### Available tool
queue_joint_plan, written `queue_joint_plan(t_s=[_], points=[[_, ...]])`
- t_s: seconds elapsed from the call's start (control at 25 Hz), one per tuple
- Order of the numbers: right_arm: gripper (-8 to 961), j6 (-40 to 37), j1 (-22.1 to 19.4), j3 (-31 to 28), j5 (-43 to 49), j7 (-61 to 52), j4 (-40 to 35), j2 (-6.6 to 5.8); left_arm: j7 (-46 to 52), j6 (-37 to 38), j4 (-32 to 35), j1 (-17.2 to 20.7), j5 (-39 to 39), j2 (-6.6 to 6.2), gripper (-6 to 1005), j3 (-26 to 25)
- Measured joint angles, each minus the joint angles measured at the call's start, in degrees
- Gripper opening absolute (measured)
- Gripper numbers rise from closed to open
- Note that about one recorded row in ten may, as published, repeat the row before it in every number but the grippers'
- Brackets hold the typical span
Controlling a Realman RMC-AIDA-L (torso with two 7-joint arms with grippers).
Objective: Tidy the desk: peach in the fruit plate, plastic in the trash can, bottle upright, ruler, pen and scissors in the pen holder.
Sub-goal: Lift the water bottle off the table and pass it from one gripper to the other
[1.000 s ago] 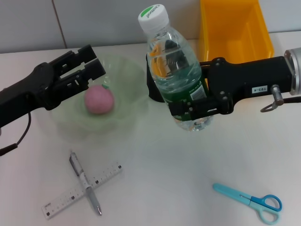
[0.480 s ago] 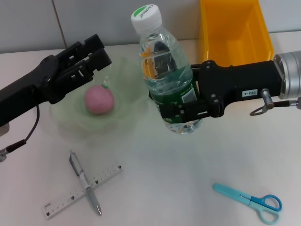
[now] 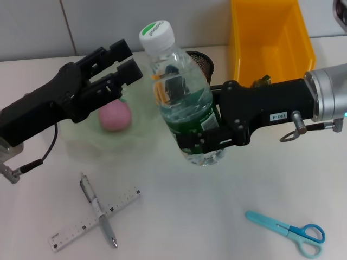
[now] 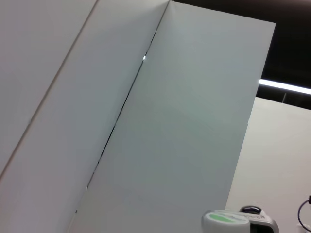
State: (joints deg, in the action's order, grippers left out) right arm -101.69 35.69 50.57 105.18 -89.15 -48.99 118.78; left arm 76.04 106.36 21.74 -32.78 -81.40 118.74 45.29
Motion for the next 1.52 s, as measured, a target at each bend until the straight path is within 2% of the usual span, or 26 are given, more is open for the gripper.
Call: queue_joint_plan(t_s=[1.52], points=[[774,2.71,2.02,3.85,0.10,-0.04,4.37,0.13,-4.57,-0.81,-0.12,-1.87,0.10,0.09,737,3.22]])
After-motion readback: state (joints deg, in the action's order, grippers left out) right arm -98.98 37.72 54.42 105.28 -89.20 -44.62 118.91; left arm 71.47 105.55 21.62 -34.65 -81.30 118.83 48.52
